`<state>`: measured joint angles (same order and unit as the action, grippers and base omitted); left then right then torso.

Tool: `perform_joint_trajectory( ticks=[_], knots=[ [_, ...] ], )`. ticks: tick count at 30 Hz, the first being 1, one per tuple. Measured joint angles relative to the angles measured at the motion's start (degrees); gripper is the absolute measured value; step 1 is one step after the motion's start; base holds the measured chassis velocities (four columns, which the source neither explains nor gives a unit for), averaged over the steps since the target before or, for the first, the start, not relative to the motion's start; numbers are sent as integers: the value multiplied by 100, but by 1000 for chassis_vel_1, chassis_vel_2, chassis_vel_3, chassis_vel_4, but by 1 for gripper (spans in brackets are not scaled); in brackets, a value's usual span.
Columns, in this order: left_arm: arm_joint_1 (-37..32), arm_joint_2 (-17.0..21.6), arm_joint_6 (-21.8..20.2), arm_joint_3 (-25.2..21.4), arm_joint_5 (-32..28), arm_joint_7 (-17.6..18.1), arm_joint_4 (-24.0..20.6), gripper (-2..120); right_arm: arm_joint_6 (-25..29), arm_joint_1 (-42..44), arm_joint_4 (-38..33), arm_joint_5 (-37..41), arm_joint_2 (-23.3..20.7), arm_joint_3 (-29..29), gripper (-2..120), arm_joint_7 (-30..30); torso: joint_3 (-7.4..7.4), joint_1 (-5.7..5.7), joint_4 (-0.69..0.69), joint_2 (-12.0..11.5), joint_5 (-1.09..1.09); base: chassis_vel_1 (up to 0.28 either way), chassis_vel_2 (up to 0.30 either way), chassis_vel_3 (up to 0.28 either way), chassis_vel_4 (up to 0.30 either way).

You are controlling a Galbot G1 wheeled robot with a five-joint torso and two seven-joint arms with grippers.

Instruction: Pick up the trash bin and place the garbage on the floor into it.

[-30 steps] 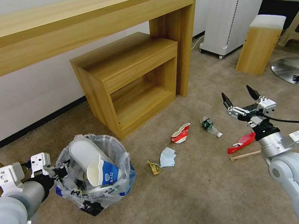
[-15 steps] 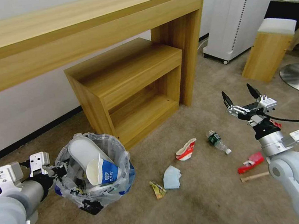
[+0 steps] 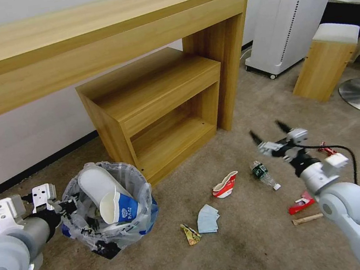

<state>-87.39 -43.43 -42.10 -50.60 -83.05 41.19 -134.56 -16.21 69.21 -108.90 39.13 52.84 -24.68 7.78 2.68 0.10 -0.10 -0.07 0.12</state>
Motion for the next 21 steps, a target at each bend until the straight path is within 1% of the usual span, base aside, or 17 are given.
perform_joint_trajectory(
  ticks=[1, 2, 3, 5, 6, 8, 9, 12, 13, 15, 16, 19, 21],
  knots=[
    [1, 4, -1, 2, -6, 4, -9, 1, -322, -121, 78, 102, -25, 204, 100, -33, 0, 0, 0, 0, 0, 0, 0, 0, 0],
    [1, 4, -1, 2, -6, 4, -9, 1, -322, -121, 78, 102, -25, 204, 100, -33, 0, 0, 0, 0, 0, 0, 0, 0, 0],
    [0, 12, -3, 2, -13, 6, -21, 1, -616, -262, 161, 225, -37, 437, 100, -109, 0, 0, 1, 0, 0, 0, 0, 0, 0],
    [-10, 17, -3, 2, -19, 8, -41, 1, -1006, -471, 303, 469, -36, 846, 100, -211, 1, 0, 0, 0, 0, 0, 0, 0, 0],
    [-10, 17, -3, 2, -19, 8, -41, 1, -1006, -471, 303, 469, -36, 846, 100, -211, 1, 0, 0, 0, 0, 0, 0, 0, 0],
    [-30, 16, -5, 2, -20, 10, -62, 1, -1480, -735, 461, 735, -4, 1304, 100, -266, 0, 0, 1, 0, 0, 0, 0, 0, 0],
    [-30, 16, -5, 2, -20, 10, -62, 1, -1480, -735, 461, 735, -4, 1304, 100, -266, 0, 0, 1, 0, 0, 0, 0, 0, 0],
    [-46, 4, -5, 2, -19, 14, -105, 1, -1983, -1099, 724, 845, 68, 1818, 100, -266, 0, 0, 1, 0, 0, 0, 0, 0, 0],
    [-46, 4, -5, 2, -19, 14, -105, 1, -1983, -1099, 724, 845, 68, 1818, 100, -266, 0, 0, 1, 0, 0, 0, 0, 0, 0],
    [-47, -2, -6, 5, -18, 18, -138, 1, -2158, -1296, 936, 798, 118, 2104, 100, -236, 0, 0, 0, 0, 0, 0, 0, 0, 0],
    [-47, -2, -6, 5, -18, 18, -138, 1, -2158, -1296, 936, 798, 118, 2104, 100, -236, 0, 0, 0, 0, 0, 0, 0, 0, 0],
    [-44, -3, -5, 25, -17, 24, -179, 1, -2332, -1534, 1297, 556, 170, 2513, 100, -200, 1, 0, 1, 0, 0, 0, 0, 0, 0],
    [-41, -2, -6, 29, -17, 27, -184, 1, -2394, -1563, 1367, 503, 178, 2577, 100, -190, 1, 0, 1, 0, 0, 0, 0, 0, 0]
  ],
)
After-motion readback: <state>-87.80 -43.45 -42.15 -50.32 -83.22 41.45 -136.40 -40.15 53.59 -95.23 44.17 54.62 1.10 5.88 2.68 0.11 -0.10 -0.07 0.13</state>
